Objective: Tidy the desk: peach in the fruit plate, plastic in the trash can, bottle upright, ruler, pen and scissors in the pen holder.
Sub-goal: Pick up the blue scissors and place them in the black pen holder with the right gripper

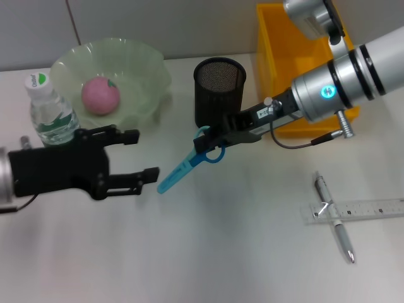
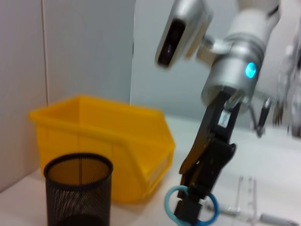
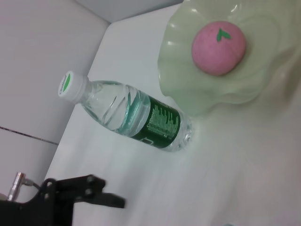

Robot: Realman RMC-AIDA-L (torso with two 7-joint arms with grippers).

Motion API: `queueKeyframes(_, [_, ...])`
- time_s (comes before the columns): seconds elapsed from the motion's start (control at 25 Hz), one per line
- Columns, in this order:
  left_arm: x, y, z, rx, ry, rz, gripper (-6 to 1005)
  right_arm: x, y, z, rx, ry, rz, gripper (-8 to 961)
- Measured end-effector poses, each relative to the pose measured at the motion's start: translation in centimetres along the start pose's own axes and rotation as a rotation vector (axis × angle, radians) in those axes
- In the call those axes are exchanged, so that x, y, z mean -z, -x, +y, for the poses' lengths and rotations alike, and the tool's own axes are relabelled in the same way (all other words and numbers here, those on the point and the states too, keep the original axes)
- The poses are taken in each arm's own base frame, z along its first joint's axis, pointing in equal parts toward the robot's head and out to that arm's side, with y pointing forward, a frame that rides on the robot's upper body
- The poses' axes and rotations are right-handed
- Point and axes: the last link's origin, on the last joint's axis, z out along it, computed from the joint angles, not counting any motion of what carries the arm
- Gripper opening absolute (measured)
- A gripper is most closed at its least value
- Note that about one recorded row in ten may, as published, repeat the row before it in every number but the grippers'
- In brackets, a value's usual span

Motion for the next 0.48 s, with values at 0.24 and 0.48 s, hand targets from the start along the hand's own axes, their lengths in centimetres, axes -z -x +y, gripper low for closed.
queueKeyframes(0.24, [0.5,3.6,2.1,0.001,0.019,0.114,832,1.1,0.6,0.4,0.024,0.005,0.013,80])
queueKeyframes(0.48, [-0.4,7.0,4.3,-0.004,-0.013,0.157,832,2.7,1.6,1.4,0.065,0.011,0.038,79])
